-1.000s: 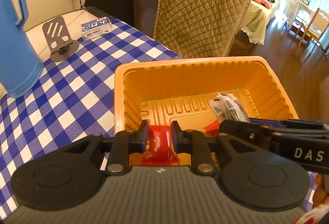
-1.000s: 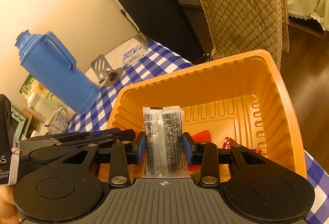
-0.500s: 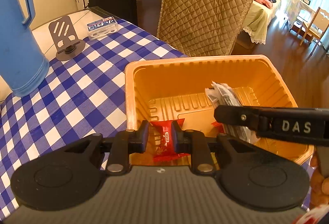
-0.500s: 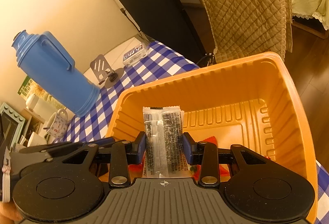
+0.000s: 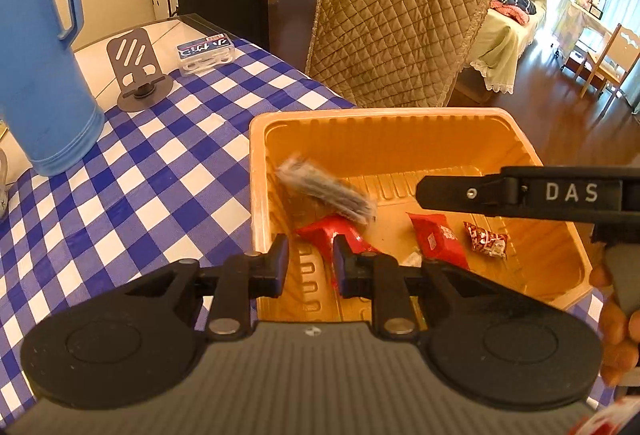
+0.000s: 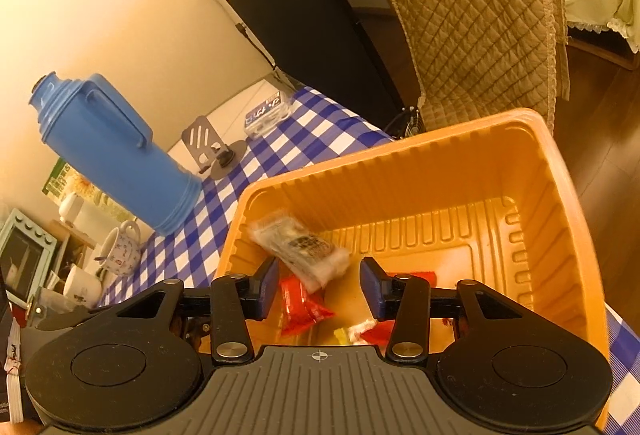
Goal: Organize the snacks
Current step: 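Withdraw both tools from the tray back over the table, then grasp the small red candy with the left gripper while the right gripper grasps the white-green packet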
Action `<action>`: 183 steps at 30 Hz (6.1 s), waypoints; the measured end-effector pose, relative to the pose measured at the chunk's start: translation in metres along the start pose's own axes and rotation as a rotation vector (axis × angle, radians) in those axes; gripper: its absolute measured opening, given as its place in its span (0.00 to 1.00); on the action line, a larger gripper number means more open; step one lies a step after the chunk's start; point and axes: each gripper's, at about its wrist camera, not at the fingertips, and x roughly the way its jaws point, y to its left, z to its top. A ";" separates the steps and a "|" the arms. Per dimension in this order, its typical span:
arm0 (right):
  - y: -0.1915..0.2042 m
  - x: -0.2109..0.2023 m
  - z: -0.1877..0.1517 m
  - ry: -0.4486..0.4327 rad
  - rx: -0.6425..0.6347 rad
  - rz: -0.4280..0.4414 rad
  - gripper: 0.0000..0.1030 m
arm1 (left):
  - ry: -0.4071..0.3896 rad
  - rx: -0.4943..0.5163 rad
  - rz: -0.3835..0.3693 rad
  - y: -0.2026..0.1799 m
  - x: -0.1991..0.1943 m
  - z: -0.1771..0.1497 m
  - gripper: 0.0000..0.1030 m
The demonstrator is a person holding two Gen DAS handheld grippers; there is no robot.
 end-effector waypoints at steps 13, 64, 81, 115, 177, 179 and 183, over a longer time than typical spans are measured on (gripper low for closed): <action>-0.013 -0.052 -0.019 0.006 -0.028 -0.008 0.54 | -0.031 -0.018 -0.019 -0.020 -0.039 -0.018 0.22; -0.039 -0.279 -0.256 0.230 -0.510 0.048 0.76 | 0.028 -0.264 0.192 -0.164 -0.259 -0.305 0.43; -0.032 -0.257 -0.281 0.339 -0.622 0.083 0.76 | 0.074 -0.338 0.221 -0.173 -0.255 -0.338 0.43; -0.035 -0.217 -0.260 0.355 -0.547 0.027 0.76 | 0.077 -0.205 0.236 -0.136 -0.199 -0.318 0.43; -0.014 -0.116 -0.202 0.272 -0.906 0.142 0.75 | 0.057 -0.267 0.286 -0.058 -0.173 -0.275 0.19; -0.013 -0.107 -0.201 0.291 -0.927 0.137 0.69 | 0.060 -0.274 0.290 -0.055 -0.174 -0.276 0.19; -0.011 -0.094 -0.201 0.329 -0.961 0.138 0.55 | 0.061 -0.283 0.297 -0.053 -0.176 -0.278 0.19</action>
